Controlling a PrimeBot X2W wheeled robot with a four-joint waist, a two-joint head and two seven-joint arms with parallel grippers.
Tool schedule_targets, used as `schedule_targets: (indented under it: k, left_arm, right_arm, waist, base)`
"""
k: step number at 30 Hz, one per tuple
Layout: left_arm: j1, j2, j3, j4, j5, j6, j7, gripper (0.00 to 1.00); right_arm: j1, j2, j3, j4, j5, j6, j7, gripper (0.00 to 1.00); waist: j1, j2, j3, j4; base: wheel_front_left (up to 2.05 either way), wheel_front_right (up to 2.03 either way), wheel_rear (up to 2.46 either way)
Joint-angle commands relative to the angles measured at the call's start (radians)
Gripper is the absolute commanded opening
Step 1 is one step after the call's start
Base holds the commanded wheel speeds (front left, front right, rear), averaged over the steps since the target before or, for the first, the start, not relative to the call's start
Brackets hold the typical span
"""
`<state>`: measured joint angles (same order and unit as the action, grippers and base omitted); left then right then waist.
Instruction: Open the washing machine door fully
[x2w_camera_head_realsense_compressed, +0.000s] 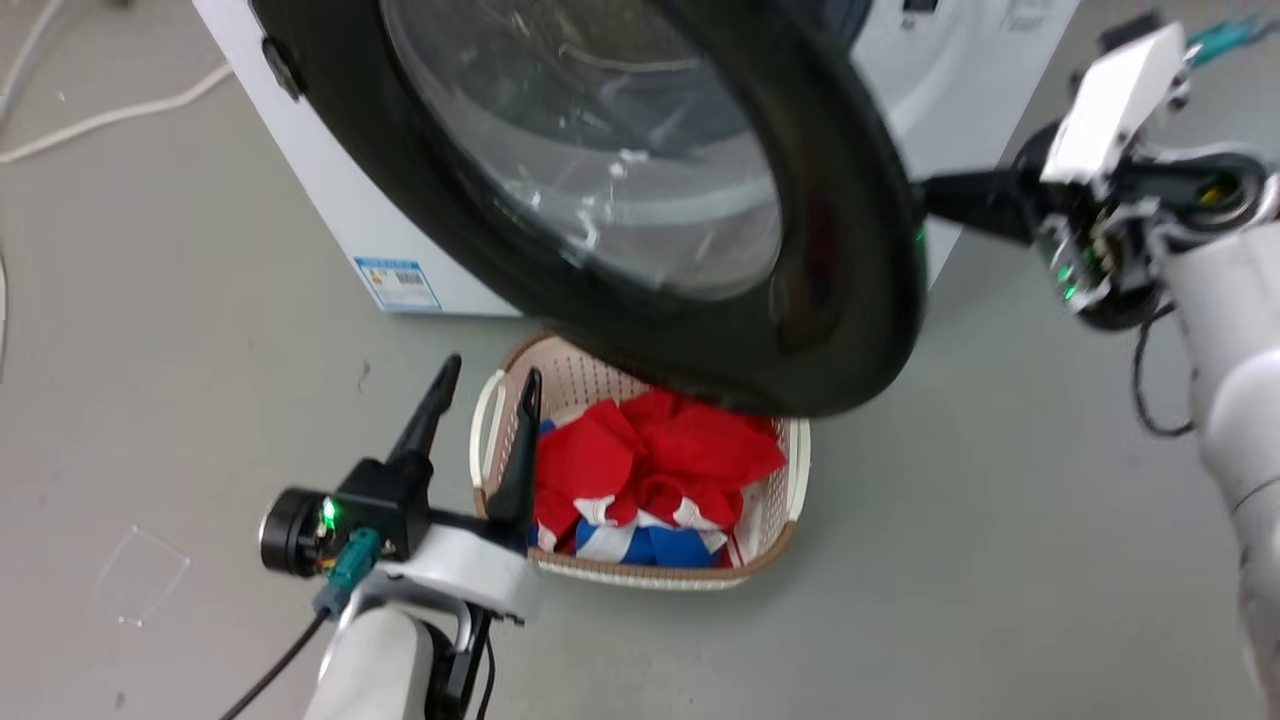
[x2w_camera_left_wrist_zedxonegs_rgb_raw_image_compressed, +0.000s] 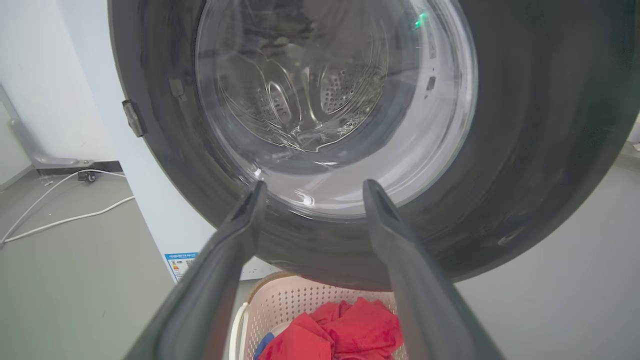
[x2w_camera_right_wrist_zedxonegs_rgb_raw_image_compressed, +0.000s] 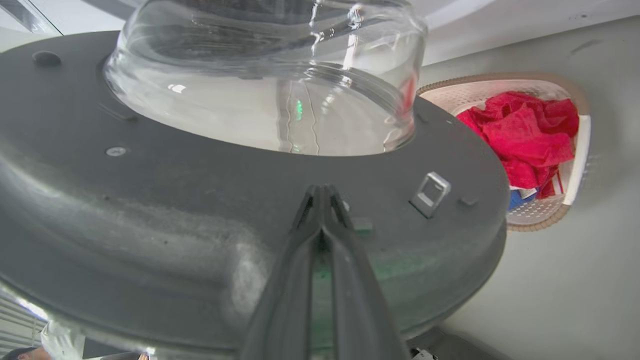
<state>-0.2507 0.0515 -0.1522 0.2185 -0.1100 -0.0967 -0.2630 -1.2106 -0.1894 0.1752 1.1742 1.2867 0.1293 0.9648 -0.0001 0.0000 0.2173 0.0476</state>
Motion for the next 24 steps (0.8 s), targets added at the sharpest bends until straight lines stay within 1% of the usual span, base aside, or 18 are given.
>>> schedule_targets:
  k: [1, 7, 10, 15, 20, 21, 24]
  left_arm:
    - [0.024, -0.001, -0.003, 0.006, 0.001, -0.003, -0.003, 1.0]
    - [0.083, -0.001, -0.022, 0.023, 0.006, -0.008, -0.003, 1.0]
    - [0.101, -0.001, -0.028, 0.028, 0.008, -0.01, -0.002, 1.0]
    - [0.126, -0.001, -0.044, 0.036, 0.004, -0.014, -0.002, 1.0]
    - [0.138, -0.001, -0.052, 0.039, -0.003, -0.014, -0.002, 1.0]
    - [0.142, -0.001, -0.054, 0.038, -0.006, -0.011, -0.002, 1.0]
    - [0.145, -0.001, -0.057, 0.037, -0.008, -0.01, -0.002, 1.0]
  right_arm:
    - [0.041, 0.018, 0.008, -0.01, 0.01, 0.003, 0.013, 0.0]
    - [0.146, 0.041, 0.018, -0.074, 0.021, 0.003, 0.052, 0.0]
    - [0.189, 0.065, 0.023, -0.109, 0.031, 0.003, 0.074, 0.0]
    - [0.272, 0.087, 0.037, -0.175, 0.045, 0.003, 0.109, 0.0]
    - [0.355, 0.11, 0.055, -0.253, 0.06, 0.003, 0.137, 0.0]
    - [0.399, 0.118, 0.061, -0.3, 0.072, 0.003, 0.144, 0.0]
    - [0.439, 0.125, 0.065, -0.353, 0.082, 0.003, 0.135, 0.0]
  waist:
    - [0.0001, 0.0, -0.065, -0.003]
    - [0.0001, 0.0, -0.137, 0.005]
    - [0.0001, 0.0, -0.158, 0.012]
    - [0.0001, 0.0, -0.191, 0.027]
    - [0.0001, 0.0, -0.209, 0.038]
    - [0.0001, 0.0, -0.214, 0.04]
    - [0.0001, 0.0, -0.214, 0.041]
  base:
    - [0.0, 0.0, 0.0]
    - [0.0, 0.0, 0.0]
    - [0.0, 0.0, 0.0]
    - [0.0, 0.0, 0.0]
    - [0.0, 0.0, 0.0]
    - [0.0, 0.0, 0.0]
    - [0.0, 0.0, 0.0]
